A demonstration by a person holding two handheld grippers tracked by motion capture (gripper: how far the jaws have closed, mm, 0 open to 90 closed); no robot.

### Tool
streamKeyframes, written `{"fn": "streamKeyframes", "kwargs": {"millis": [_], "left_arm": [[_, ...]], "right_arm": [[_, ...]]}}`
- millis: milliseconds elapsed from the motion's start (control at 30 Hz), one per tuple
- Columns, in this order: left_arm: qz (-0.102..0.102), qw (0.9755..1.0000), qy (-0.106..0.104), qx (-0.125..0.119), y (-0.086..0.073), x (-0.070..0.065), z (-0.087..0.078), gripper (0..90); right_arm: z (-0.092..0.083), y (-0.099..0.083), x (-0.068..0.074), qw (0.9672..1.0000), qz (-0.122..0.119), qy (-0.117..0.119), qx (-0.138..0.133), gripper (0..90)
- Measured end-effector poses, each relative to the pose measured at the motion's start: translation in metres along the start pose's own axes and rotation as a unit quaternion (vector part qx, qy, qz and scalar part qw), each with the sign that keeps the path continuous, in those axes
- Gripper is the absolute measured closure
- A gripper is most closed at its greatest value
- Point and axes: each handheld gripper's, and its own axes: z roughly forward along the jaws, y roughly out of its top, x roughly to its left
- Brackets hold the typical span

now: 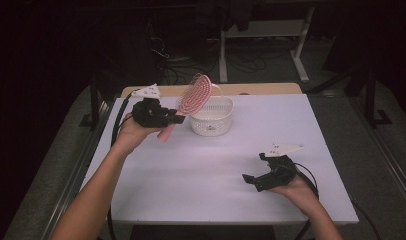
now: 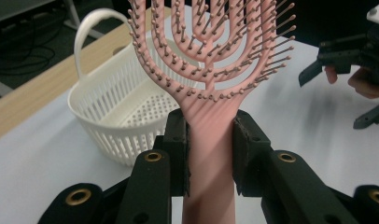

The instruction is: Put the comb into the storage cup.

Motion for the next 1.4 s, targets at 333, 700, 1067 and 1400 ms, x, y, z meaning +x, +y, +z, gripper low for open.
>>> {"fn": "streamKeyframes", "kwargs": {"millis": [333,700,1067,1400], "left_arm": [[0.014,0.9998,-0.002,-0.013,0.024,0.004,0.011,70.8],[0.014,0.9995,-0.001,-0.029,0.037,0.016,0.029,70.8],[0.017,0.9994,-0.005,-0.031,0.045,0.029,0.052,70.8],[0.026,0.9989,-0.014,-0.036,0.055,0.035,0.071,70.7]], "right_arm": [[-0.001,0.0,-0.001,1.0,0.002,0.0,-0.004,0.6],[-0.001,0.0,-0.001,1.0,0.0,0.001,-0.002,0.6],[0.0,0.0,-0.001,1.0,0.001,0.003,-0.002,0.6],[-0.001,-0.001,-0.002,1.0,0.001,0.003,-0.002,0.6]]}}
